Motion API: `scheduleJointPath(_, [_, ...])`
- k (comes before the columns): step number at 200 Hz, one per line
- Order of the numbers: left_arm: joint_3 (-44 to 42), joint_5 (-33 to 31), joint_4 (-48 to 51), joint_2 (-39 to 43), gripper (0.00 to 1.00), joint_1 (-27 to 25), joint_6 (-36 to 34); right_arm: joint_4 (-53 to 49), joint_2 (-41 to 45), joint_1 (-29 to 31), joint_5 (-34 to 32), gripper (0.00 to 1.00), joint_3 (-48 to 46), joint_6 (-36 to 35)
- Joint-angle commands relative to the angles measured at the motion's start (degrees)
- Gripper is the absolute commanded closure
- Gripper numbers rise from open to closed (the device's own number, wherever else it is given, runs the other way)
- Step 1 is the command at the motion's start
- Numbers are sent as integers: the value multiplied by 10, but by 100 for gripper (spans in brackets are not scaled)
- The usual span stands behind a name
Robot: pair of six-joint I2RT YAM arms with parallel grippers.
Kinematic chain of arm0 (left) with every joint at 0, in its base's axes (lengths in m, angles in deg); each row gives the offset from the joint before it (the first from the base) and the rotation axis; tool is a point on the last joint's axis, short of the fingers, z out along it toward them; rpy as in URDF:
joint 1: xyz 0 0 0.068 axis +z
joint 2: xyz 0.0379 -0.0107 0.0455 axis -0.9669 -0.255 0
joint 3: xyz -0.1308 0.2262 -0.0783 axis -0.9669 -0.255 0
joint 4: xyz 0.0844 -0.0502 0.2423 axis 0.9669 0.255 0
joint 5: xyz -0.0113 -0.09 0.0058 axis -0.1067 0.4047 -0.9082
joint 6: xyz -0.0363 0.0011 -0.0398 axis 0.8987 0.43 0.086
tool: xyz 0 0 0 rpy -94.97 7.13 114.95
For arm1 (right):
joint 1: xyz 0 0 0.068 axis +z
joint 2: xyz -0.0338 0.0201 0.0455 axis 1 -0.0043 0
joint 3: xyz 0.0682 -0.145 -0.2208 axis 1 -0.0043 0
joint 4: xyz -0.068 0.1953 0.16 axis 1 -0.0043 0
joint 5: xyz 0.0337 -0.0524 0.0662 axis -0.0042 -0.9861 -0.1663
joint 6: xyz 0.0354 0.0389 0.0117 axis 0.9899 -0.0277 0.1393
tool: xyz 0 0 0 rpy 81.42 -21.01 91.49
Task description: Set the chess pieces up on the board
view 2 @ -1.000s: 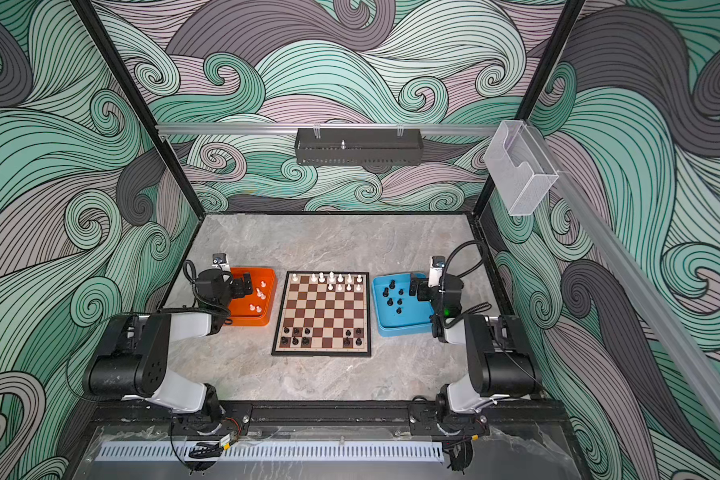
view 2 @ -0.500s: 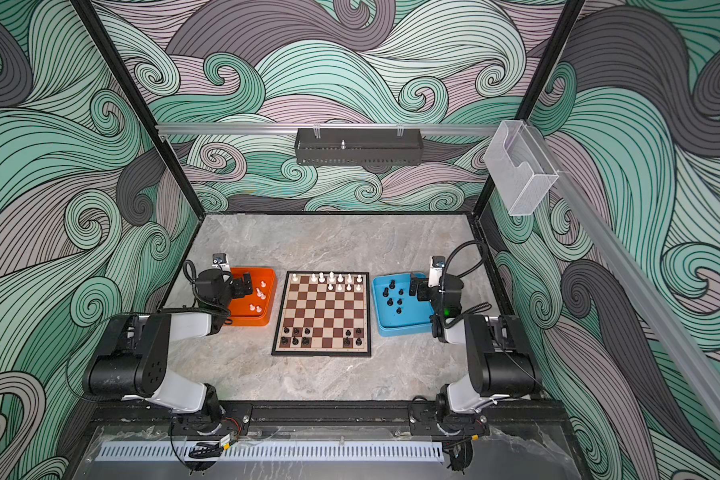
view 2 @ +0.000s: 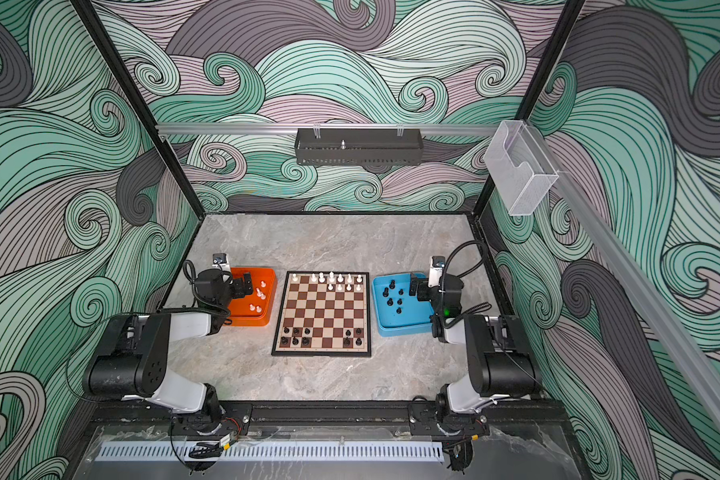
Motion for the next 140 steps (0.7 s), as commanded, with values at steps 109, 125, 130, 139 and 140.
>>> scheduleJointPath(109, [186, -102, 360, 108, 1, 6, 65, -285, 120, -9, -52, 1, 126, 53])
scheduleJointPath(125, [260, -61, 469, 130, 1, 6, 43, -358, 153, -8, -19, 0, 175, 71])
scheduleJointPath(130, [278, -45, 495, 138, 1, 6, 35, -376, 161, -8, -9, 0, 188, 77])
scheduleJointPath(139, [306, -24, 534, 152, 1, 6, 33, -403, 171, -8, 5, 0, 215, 96])
scheduleJointPath(140, [309, -21, 537, 155, 1, 6, 33, -405, 172, -8, 6, 0, 216, 98])
